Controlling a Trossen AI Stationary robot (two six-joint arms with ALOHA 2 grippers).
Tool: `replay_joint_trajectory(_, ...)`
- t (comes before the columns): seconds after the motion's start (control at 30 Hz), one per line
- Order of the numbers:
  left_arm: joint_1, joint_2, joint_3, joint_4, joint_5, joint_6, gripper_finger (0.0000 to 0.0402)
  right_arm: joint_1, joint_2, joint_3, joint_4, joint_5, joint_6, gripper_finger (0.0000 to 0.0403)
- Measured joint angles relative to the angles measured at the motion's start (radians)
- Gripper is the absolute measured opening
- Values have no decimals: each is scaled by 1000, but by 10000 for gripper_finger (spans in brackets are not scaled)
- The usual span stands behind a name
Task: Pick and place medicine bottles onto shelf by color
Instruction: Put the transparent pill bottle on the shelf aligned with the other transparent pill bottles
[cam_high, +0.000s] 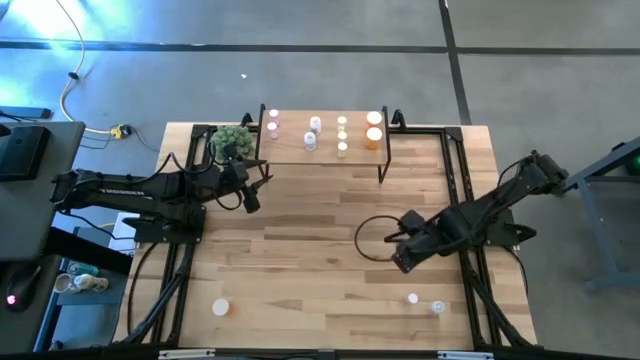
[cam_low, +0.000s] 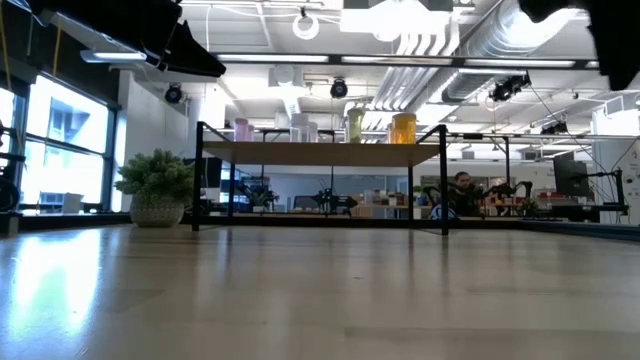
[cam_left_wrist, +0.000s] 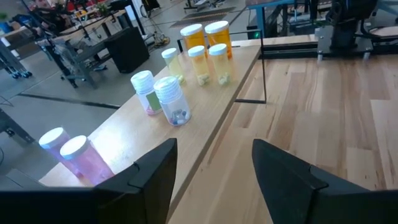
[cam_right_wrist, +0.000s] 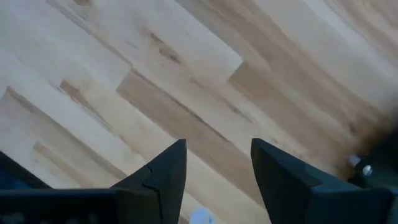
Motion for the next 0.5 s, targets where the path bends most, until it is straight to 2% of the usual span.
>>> replay_joint_trajectory(0.3,0,0,0,1,0,1,198,175,1,0,-27,-5,215,205)
replay_joint_trajectory(0.5,0,0,0,1,0,0,198,309,10,0,-13,-5,435,209)
